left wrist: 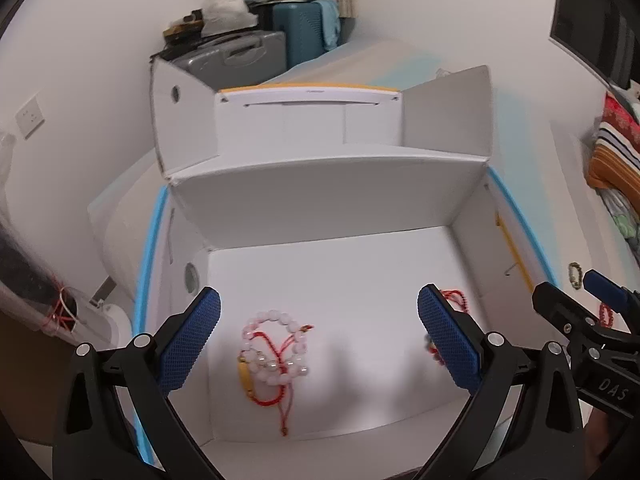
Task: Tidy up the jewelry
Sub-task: 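Open both tools to drop the pink-white and yellow bracelets into the box, then move both tools back over the brown and red bracelets on the bed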
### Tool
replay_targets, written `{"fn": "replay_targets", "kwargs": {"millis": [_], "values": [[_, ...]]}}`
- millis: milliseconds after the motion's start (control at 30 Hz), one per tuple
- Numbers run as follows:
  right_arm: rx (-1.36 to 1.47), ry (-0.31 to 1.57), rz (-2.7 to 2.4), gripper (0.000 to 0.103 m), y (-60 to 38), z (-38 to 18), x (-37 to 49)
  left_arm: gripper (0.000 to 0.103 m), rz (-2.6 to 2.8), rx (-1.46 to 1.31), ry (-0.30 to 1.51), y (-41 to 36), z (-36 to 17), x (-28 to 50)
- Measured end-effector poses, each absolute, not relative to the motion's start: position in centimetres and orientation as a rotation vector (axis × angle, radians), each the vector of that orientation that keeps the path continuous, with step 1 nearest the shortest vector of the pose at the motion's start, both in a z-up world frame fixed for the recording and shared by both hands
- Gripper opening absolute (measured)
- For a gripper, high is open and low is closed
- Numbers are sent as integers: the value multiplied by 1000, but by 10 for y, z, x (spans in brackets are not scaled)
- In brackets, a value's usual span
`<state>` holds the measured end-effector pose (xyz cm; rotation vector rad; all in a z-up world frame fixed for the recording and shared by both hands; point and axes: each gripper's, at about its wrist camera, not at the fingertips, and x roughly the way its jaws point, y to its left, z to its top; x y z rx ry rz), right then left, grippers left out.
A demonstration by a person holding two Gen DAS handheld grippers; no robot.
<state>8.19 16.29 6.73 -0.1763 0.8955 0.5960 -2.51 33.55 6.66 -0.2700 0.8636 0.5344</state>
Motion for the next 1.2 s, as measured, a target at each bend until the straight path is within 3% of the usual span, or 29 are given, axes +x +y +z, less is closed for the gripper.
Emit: {"fn": "replay_targets", "kwargs": {"millis": [633, 1200], "values": [[-118, 864, 448, 93, 71, 81, 106, 97, 444, -227, 853, 269, 80, 18], [-49, 892, 255, 93, -60, 67, 142, 97, 289, -161, 879, 152, 73, 90]]}}
